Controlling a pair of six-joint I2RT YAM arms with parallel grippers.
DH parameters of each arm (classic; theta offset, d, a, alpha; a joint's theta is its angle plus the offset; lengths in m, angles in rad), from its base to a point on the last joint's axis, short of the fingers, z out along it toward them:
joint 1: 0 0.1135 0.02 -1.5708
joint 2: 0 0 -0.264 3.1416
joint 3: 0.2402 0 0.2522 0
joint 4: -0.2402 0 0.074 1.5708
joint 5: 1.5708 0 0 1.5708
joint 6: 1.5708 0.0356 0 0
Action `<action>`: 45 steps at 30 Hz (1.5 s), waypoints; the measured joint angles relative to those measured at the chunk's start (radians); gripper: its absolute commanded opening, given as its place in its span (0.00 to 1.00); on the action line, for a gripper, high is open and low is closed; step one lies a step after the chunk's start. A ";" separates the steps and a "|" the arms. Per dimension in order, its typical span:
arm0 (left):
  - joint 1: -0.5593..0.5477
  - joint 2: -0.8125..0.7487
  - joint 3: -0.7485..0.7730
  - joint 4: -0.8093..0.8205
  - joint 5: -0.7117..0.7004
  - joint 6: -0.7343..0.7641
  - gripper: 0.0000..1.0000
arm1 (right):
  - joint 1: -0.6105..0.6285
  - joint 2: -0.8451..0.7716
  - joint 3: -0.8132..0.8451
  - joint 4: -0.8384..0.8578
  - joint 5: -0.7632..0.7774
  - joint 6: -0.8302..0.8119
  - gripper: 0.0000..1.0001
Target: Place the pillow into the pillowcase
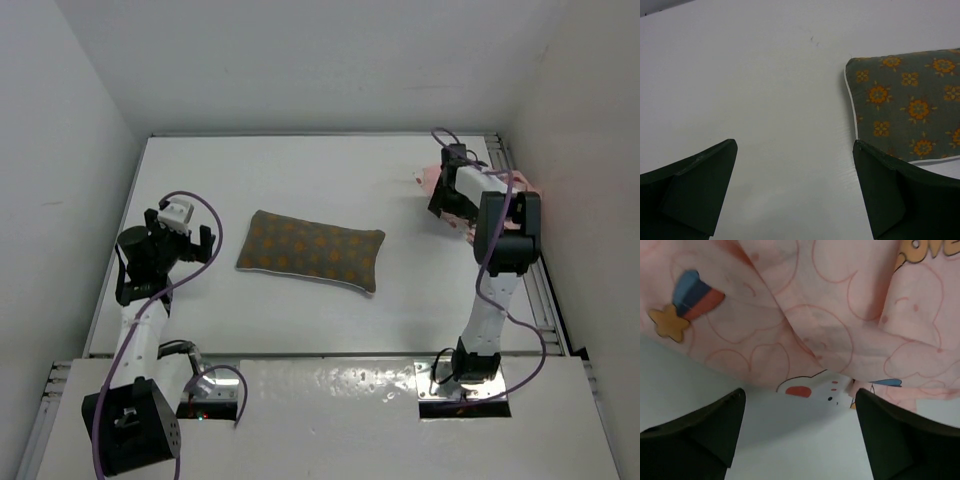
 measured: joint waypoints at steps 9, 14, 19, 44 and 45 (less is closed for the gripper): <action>0.000 -0.003 0.000 -0.003 0.002 -0.004 1.00 | 0.032 -0.011 -0.070 0.110 -0.132 -0.040 0.00; 0.000 -0.003 0.000 -0.002 0.003 -0.005 1.00 | 0.127 -0.184 -0.301 0.232 -0.269 -0.085 0.04; 0.000 -0.006 0.000 -0.003 0.003 -0.004 1.00 | 0.125 -0.331 -0.371 0.304 -0.309 -0.067 0.98; 0.006 -0.040 -0.005 0.009 0.012 -0.079 1.00 | 0.065 -0.278 -0.309 0.157 -0.208 -0.079 0.00; 0.006 -0.037 -0.005 0.017 0.017 -0.087 1.00 | 0.131 -0.341 -0.339 0.185 -0.227 -0.103 0.00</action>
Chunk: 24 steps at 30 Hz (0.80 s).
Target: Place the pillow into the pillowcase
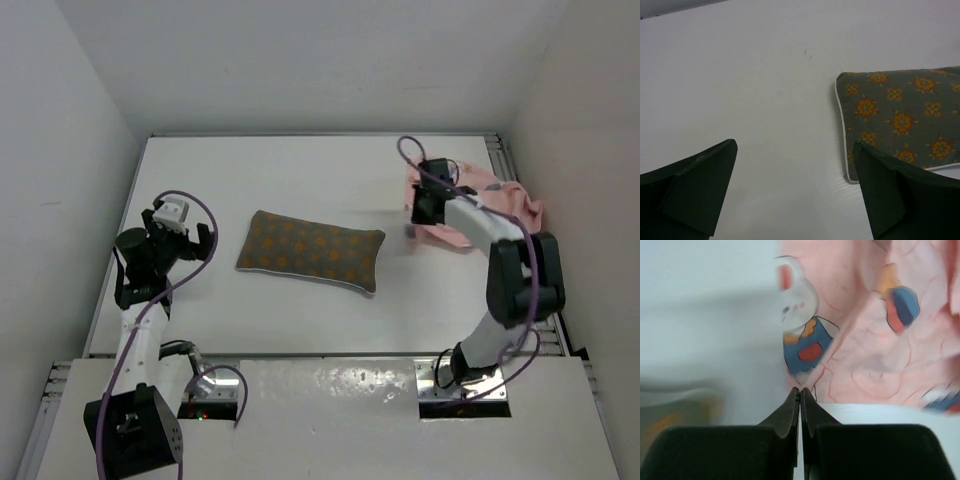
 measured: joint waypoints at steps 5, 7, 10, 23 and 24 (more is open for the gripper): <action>0.000 0.016 -0.002 0.026 0.031 -0.026 1.00 | 0.192 -0.303 -0.067 0.152 -0.136 -0.053 0.97; 0.000 0.017 -0.002 0.027 0.032 -0.026 1.00 | 0.163 -0.354 -0.067 0.186 -0.157 -0.056 0.99; 0.000 0.017 -0.002 0.026 0.032 -0.023 1.00 | 0.116 -0.362 -0.067 0.188 -0.140 -0.074 0.99; -0.001 0.004 -0.002 0.001 0.033 -0.023 1.00 | -0.128 0.124 -0.015 -0.026 -0.132 0.116 0.75; -0.001 0.001 -0.002 -0.002 0.033 -0.022 1.00 | -0.121 0.140 0.016 -0.043 -0.129 0.125 0.68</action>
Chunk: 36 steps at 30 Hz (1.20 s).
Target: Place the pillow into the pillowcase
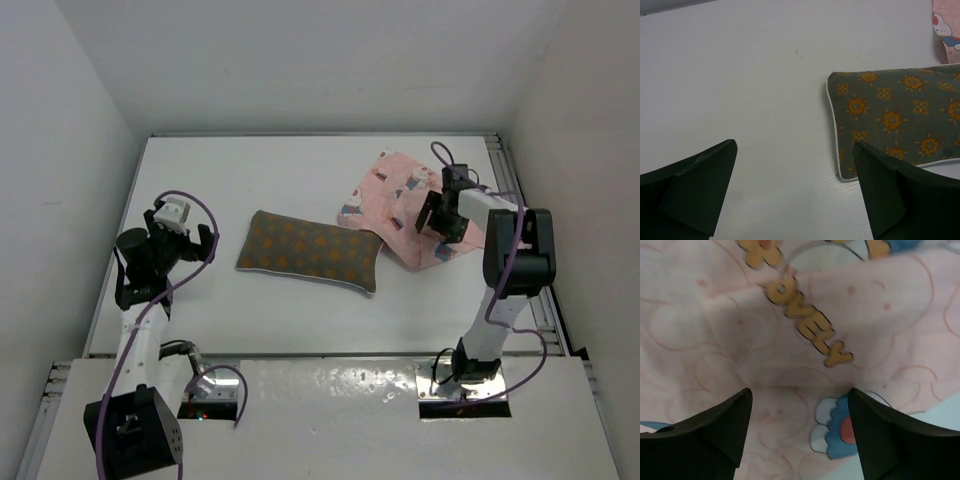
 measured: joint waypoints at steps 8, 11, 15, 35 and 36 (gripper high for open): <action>0.000 -0.019 0.000 -0.022 -0.008 0.001 1.00 | 0.073 0.016 0.043 -0.022 -0.086 0.017 0.00; 0.000 -0.018 0.000 -0.021 -0.010 0.003 1.00 | 0.077 -0.106 0.025 -0.001 -0.135 0.027 0.00; 0.000 -0.010 -0.001 -0.005 -0.008 0.000 1.00 | 0.127 -0.291 0.158 0.061 -0.158 0.012 0.25; 0.001 -0.023 -0.002 -0.019 -0.017 0.000 1.00 | 0.346 0.211 0.325 -0.157 0.225 0.034 0.74; 0.001 -0.023 -0.002 -0.019 -0.017 0.000 1.00 | 0.347 0.204 0.316 -0.153 0.223 0.031 0.43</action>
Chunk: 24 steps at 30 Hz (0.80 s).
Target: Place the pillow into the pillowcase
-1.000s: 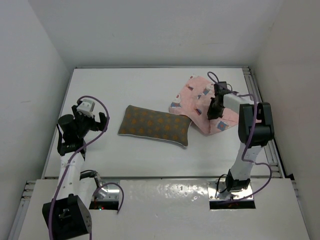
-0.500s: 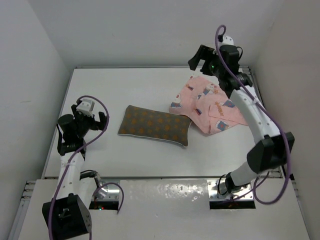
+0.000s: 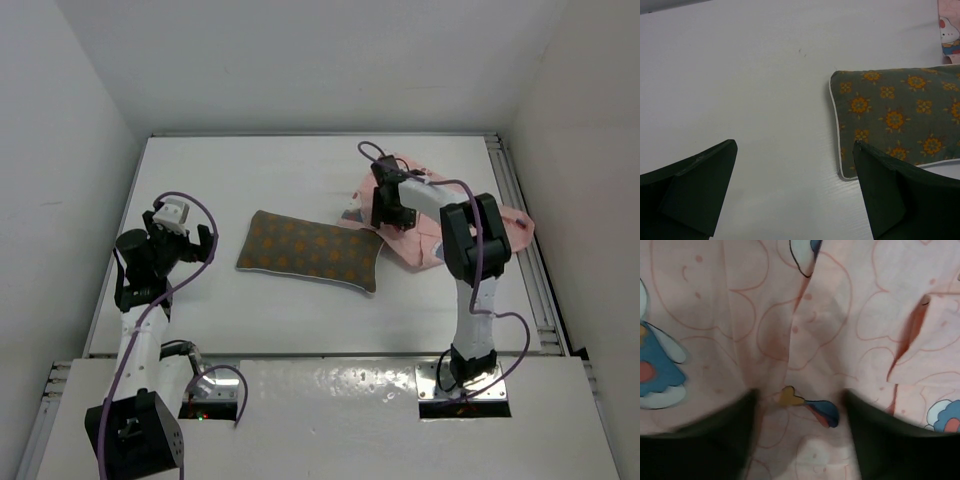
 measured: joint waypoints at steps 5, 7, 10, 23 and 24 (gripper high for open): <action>0.000 0.000 0.000 0.000 -0.003 0.000 1.00 | -0.019 -0.042 -0.063 0.007 0.005 0.008 0.00; 0.000 0.000 0.000 0.000 -0.003 0.000 1.00 | -0.032 -0.068 -0.077 0.009 0.020 0.007 0.00; 0.000 0.000 0.000 0.000 -0.003 0.000 1.00 | -0.063 -0.113 -0.066 0.043 0.061 0.010 0.00; 0.014 -0.011 0.001 -0.005 -0.054 -0.034 1.00 | 0.192 -0.019 0.453 0.420 -0.562 -0.144 0.00; 0.017 -0.014 0.001 -0.006 -0.063 -0.035 1.00 | 0.246 -0.043 0.378 0.425 -0.626 -0.179 0.00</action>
